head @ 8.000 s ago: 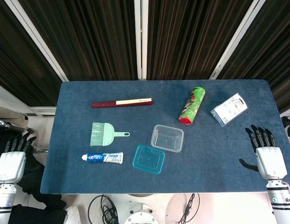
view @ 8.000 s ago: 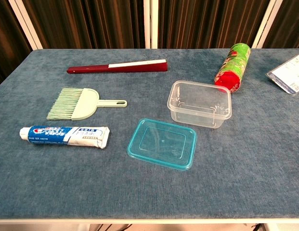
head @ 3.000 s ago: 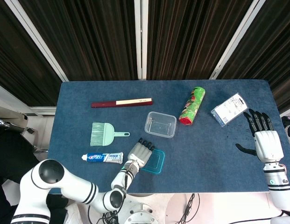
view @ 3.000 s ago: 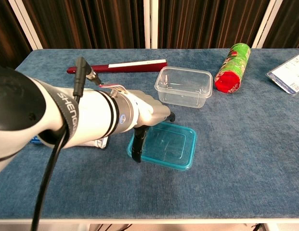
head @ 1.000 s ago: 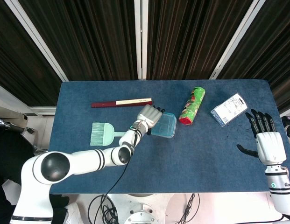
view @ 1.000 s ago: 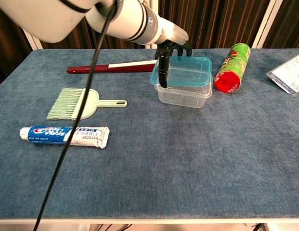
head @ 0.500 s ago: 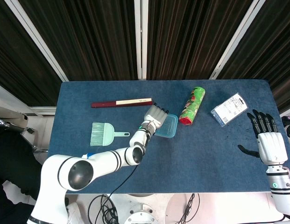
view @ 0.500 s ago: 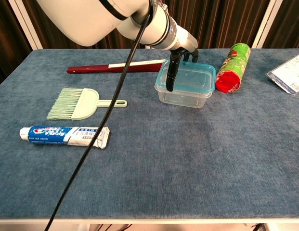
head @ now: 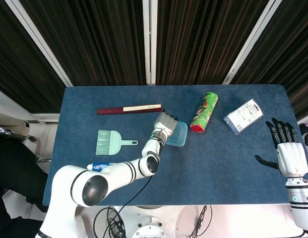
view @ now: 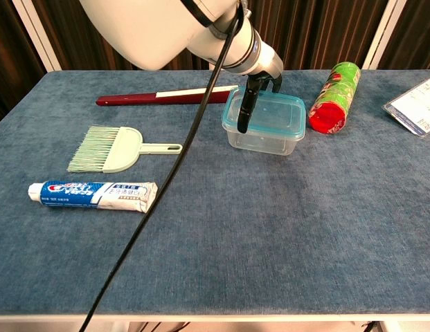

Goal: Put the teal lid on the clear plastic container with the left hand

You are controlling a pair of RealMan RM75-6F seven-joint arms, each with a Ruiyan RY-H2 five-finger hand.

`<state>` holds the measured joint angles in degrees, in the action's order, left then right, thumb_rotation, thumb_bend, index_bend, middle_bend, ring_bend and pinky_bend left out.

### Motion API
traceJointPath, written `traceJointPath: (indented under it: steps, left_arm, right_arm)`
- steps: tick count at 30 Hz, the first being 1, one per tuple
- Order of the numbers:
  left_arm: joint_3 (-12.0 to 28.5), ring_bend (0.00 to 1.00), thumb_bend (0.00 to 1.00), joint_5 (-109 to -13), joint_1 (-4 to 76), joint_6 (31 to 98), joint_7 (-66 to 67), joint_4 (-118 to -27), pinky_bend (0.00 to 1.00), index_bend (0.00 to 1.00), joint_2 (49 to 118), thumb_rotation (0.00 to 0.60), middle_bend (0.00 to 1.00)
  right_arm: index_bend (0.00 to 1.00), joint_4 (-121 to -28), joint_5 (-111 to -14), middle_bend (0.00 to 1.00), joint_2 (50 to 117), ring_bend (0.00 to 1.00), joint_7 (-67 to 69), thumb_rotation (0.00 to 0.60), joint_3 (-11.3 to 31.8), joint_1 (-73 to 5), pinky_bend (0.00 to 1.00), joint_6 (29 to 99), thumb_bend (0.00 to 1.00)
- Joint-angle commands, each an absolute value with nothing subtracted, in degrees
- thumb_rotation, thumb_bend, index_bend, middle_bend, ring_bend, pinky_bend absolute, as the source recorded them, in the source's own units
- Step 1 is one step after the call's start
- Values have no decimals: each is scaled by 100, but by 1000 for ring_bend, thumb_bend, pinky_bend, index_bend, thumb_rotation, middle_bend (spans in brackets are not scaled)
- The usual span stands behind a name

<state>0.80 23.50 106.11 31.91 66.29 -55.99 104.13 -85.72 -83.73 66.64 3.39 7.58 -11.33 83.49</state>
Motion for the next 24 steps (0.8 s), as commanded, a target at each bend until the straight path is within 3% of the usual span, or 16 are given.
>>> traceJointPath:
  steps: [1, 24]
  left_arm:
    - [134, 148, 94, 2434, 10642, 3174, 6756, -5530, 108, 296, 10463, 600, 236]
    - [631, 147, 90, 3140, 10568, 3295, 7987, -4980, 99, 272, 10811, 600, 223]
  right_arm:
    - [0, -8553, -8373, 0, 6669, 0, 359, 600, 758, -1127, 0, 8346, 19]
    - [0, -8410, -8349, 0, 6707, 0, 519, 600, 780, -1095, 0, 8319, 19]
